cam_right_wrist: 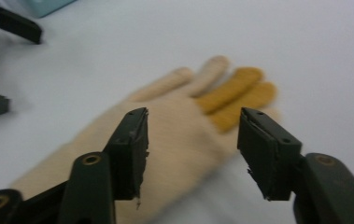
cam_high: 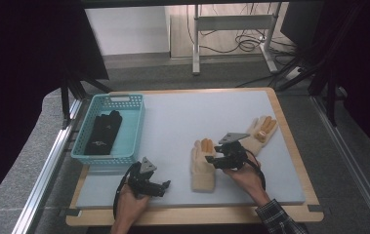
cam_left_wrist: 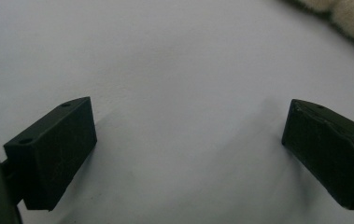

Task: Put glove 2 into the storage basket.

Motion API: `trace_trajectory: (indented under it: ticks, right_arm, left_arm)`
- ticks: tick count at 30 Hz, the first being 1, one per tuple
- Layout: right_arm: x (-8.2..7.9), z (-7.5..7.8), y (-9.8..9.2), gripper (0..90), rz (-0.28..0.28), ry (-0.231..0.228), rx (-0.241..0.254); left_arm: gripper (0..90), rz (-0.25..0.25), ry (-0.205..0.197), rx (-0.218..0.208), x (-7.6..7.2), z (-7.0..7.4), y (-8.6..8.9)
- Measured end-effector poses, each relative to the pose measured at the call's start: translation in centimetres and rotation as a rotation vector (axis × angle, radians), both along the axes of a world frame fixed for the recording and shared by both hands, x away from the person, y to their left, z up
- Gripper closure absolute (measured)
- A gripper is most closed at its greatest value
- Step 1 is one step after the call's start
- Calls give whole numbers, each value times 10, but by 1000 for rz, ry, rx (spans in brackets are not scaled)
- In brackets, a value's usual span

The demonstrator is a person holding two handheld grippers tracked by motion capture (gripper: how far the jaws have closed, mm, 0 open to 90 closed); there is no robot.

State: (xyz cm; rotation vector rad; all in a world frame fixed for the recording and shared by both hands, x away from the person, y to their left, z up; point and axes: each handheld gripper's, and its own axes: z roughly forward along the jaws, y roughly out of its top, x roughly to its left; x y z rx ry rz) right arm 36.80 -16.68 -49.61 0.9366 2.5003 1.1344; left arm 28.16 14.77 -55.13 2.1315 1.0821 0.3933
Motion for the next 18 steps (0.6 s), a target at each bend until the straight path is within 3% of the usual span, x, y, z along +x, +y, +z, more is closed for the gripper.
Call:
trace_trajectory:
  ticks: [9, 18]
  right_arm:
    - [28, 4, -47, 672, -127, -16, -15]
    - [52, 22, -115, 753, -310, -44, -11]
  left_arm:
    - [33, 0, 0, 0, 0, 0, 0]
    - [33, 1, -1, -3, 0, 0, 0]
